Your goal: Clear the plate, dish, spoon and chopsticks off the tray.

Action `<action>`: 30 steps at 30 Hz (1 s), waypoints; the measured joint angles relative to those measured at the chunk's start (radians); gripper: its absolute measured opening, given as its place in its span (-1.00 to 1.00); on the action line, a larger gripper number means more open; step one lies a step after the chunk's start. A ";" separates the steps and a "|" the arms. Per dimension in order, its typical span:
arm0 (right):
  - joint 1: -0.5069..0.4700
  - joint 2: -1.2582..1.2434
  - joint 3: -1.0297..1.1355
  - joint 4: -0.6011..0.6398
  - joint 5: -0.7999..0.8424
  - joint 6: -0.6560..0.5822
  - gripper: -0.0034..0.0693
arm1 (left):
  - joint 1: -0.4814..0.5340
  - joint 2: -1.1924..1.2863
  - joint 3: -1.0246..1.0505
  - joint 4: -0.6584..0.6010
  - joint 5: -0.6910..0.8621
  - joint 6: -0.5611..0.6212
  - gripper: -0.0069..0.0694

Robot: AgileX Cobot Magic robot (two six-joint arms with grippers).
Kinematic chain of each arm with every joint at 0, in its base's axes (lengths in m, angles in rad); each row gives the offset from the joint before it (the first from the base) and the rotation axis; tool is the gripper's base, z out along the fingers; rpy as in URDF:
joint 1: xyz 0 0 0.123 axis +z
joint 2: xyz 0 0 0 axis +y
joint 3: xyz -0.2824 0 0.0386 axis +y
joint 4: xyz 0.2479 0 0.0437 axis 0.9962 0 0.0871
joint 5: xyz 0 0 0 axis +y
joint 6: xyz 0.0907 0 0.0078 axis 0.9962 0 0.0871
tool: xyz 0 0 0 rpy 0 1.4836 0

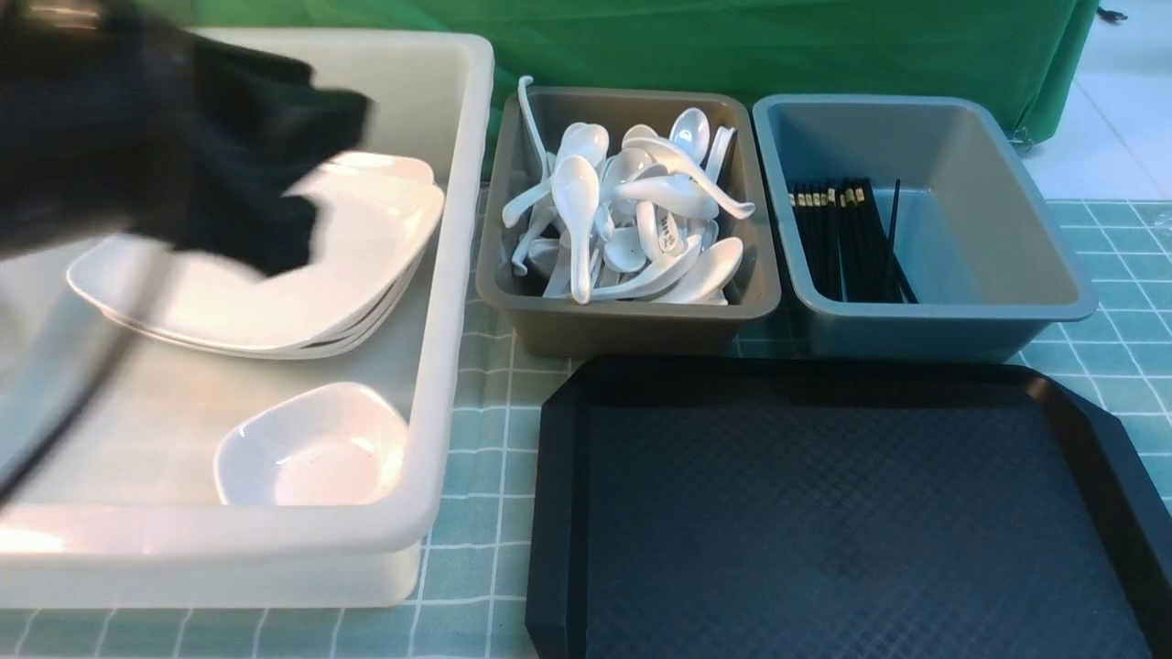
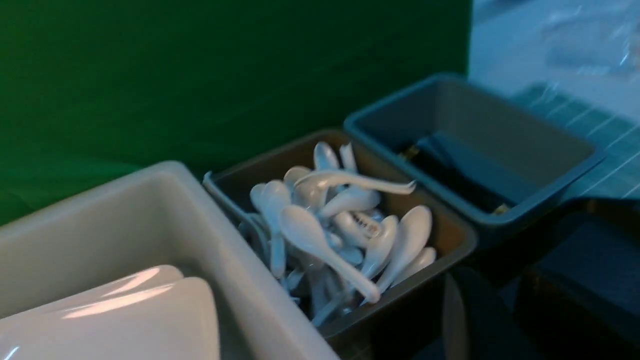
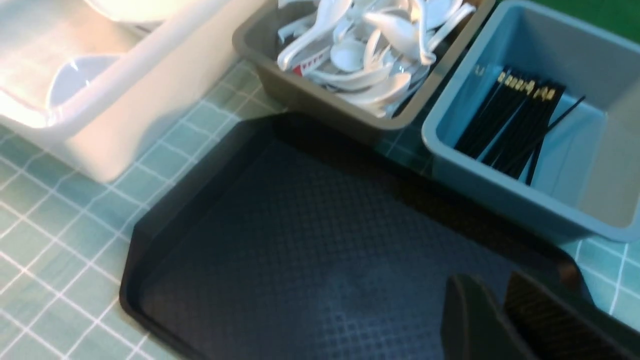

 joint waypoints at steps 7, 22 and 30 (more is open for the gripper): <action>0.000 0.000 0.000 0.000 0.028 0.027 -0.51 | -0.003 -0.404 0.322 -0.196 -0.109 0.099 -0.79; 0.000 0.000 0.000 0.000 0.024 0.129 -0.85 | -0.003 -0.712 0.556 -0.241 -0.174 0.116 -0.79; 0.000 0.000 0.000 0.000 0.012 0.130 -0.82 | -0.003 -0.712 0.556 -0.238 -0.174 0.116 -0.79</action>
